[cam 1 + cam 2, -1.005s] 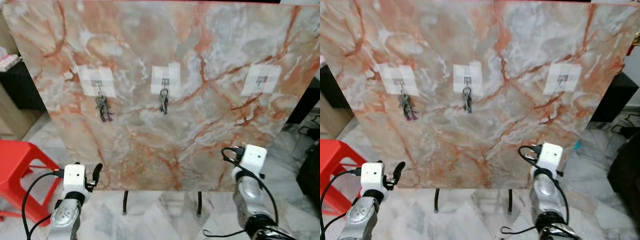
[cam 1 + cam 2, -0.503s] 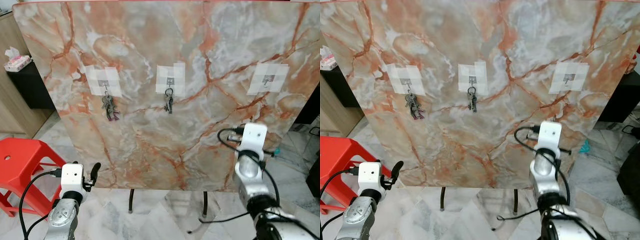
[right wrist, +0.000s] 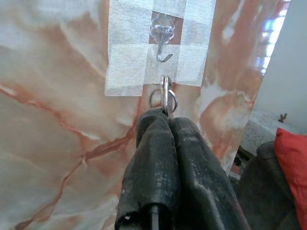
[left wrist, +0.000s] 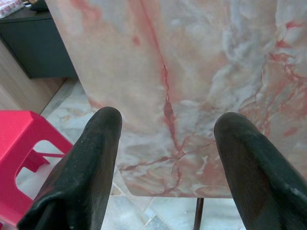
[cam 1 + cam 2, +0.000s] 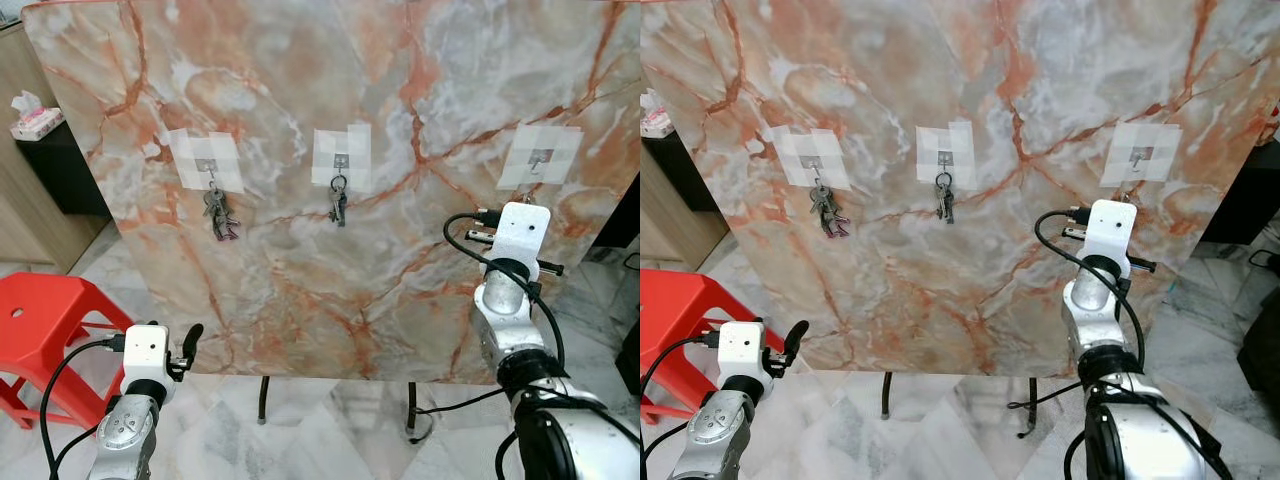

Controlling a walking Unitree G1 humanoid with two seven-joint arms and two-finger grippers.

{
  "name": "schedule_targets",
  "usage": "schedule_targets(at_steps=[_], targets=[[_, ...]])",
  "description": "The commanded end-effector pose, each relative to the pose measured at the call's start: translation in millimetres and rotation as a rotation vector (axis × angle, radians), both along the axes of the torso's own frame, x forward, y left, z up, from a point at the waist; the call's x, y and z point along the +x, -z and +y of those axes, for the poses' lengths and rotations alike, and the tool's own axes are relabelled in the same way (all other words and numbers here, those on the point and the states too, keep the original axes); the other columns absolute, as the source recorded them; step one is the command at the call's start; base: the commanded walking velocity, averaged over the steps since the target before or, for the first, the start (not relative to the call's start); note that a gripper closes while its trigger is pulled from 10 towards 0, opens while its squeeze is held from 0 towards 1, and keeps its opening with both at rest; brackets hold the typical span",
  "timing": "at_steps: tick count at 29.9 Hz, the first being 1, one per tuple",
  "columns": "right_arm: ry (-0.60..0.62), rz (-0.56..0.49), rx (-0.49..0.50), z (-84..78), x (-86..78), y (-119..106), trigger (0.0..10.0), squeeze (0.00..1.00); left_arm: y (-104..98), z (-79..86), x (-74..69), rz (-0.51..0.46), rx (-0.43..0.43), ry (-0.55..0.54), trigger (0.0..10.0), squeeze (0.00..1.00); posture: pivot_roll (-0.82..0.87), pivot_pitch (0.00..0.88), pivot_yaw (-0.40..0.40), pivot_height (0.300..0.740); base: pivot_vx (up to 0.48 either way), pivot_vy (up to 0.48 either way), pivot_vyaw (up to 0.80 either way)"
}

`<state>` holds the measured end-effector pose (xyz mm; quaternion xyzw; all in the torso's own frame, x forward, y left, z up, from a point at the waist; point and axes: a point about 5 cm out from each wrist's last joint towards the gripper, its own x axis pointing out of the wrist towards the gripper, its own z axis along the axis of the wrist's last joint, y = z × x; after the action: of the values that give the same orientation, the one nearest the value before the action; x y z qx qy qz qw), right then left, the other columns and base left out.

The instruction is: Hang keys on a hook

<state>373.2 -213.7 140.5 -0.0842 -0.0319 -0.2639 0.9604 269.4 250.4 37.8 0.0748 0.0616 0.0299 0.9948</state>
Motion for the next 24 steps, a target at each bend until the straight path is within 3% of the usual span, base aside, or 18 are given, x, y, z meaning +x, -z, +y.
schedule_targets(at_steps=[1,9,15,19,20,24], targets=[[0.011,-0.008,-0.002,-3.1,4.5,-9,10.0,0.00,-5,2.4,2.2,-0.013,0.008,0.002,10.0,0.00,0.18,0.000,0.007,0.740,0.000,0.000,0.00],[0.034,0.016,-0.009,-8.2,10.7,-20,10.0,0.00,-5,1.2,2.4,-0.013,0.003,0.008,10.0,0.00,0.18,0.000,0.005,0.740,0.000,0.000,0.00],[-0.010,-0.014,0.068,-1.9,11.8,-20,10.0,0.00,-4,0.3,2.1,-0.012,0.001,0.012,10.0,0.00,0.18,0.000,0.006,0.740,0.000,0.000,0.00],[-0.046,0.033,0.232,7.0,5.3,5,10.0,0.00,-4,-0.6,1.6,-0.012,-0.001,0.016,10.0,0.00,0.18,0.000,-0.001,0.740,0.000,0.000,0.00],[-0.065,0.063,0.210,9.1,-0.6,17,10.0,0.00,-4,-0.9,1.2,-0.013,-0.001,0.016,10.0,0.00,0.19,0.000,-0.005,0.740,0.000,0.000,0.00],[-0.092,0.101,0.181,9.8,-8.0,30,10.0,0.00,-3,-1.0,0.3,-0.011,0.001,0.019,10.0,0.00,0.18,0.000,-0.006,0.740,0.000,0.000,0.00]])
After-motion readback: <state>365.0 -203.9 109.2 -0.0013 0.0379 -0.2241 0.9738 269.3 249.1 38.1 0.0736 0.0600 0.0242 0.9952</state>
